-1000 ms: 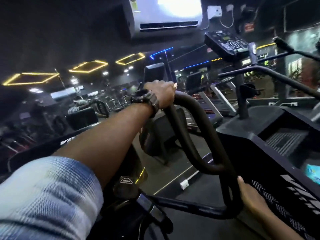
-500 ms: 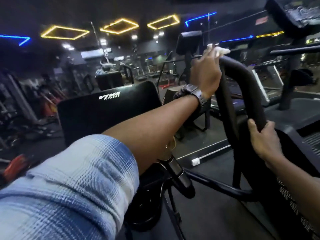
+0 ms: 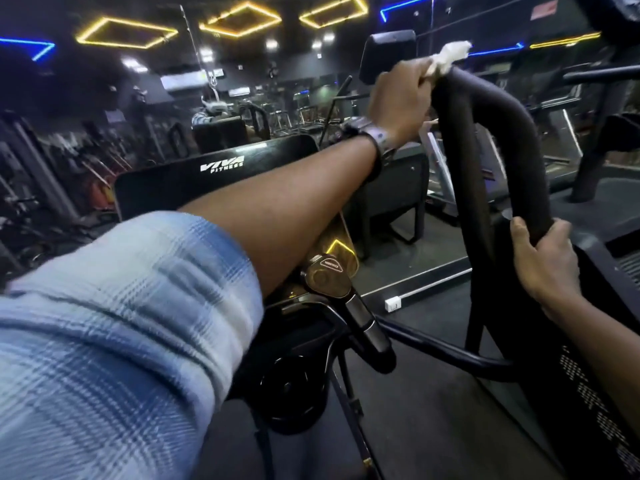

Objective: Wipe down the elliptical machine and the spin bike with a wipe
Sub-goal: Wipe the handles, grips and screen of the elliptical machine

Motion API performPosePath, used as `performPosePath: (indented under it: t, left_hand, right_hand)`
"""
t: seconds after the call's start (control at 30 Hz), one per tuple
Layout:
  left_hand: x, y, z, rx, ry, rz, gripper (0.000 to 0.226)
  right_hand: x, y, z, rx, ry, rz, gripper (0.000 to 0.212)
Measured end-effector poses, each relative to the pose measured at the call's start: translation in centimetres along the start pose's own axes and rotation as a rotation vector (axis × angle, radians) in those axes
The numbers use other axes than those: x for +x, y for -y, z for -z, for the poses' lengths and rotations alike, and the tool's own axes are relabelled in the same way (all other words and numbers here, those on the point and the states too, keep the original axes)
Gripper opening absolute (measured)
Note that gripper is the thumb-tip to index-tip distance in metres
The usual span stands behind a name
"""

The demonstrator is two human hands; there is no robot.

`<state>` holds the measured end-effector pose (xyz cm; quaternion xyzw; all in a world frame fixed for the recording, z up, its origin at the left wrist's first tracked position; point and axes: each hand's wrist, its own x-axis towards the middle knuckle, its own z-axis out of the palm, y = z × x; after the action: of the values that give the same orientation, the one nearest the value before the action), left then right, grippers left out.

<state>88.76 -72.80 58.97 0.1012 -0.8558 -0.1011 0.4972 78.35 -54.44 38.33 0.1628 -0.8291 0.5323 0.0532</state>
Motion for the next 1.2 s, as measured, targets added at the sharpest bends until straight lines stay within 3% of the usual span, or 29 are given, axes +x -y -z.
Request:
performPosePath:
  t: [0.07, 0.17, 0.27, 0.43, 0.53, 0.67, 0.73, 0.8, 0.93, 1.03, 1.13, 1.2]
  left_hand:
    - [0.0, -0.5, -0.8, -0.044, -0.024, 0.094, 0.024]
    - [-1.4, 0.0, -1.5, 0.004, -0.037, 0.011, 0.026]
    - [-1.7, 0.6, 0.2, 0.082, 0.049, -0.046, 0.026]
    - [-0.1, -1.8, 0.6, 0.105, 0.064, 0.164, 0.021]
    - [-1.3, -1.6, 1.1, 0.165, 0.097, 0.063, 0.024]
    - [-2.2, 0.5, 3.7, 0.166, 0.279, -0.107, 0.017]
    - [-2.7, 2.1, 4.8, 0.160, 0.328, -0.139, 0.016]
    - [-3.5, 4.5, 6.3, 0.141, 0.261, -0.085, 0.017]
    - [-5.1, 10.8, 9.7, 0.217, 0.236, 0.065, 0.020]
    - [-6.3, 14.4, 10.8, 0.311, 0.264, 0.089, 0.021]
    - [-6.9, 16.4, 10.0, 0.320, 0.211, 0.138, 0.023]
    - [-6.9, 16.9, 9.0, 0.314, 0.190, 0.148, 0.027]
  right_hand:
    - [-0.2, 0.2, 0.1, -0.003, -0.008, 0.003, 0.058]
    - [-0.2, -0.1, 0.3, -0.011, 0.005, 0.013, 0.057]
    - [-0.3, 0.0, 0.1, -0.012, -0.009, 0.017, 0.058]
    - [-0.4, 0.2, -0.1, -0.015, -0.024, 0.014, 0.063]
    - [-0.7, 0.3, -0.1, 0.009, -0.037, -0.007, 0.064]
    - [0.7, -1.7, -1.0, 0.009, -0.070, -0.030, 0.091]
    - [1.6, -2.5, -1.1, -0.012, -0.063, -0.043, 0.089]
    - [0.9, -1.4, -0.7, -0.029, -0.046, -0.053, 0.080]
    - [-0.1, 1.4, -0.6, -0.004, -0.070, -0.112, 0.093]
    - [0.1, 5.6, -0.5, -0.005, -0.202, 0.093, 0.085]
    - [-0.9, 12.1, -0.5, -0.006, -0.402, 0.647, 0.056]
    - [-3.0, 16.6, -2.3, 0.064, -0.261, 0.954, 0.041]
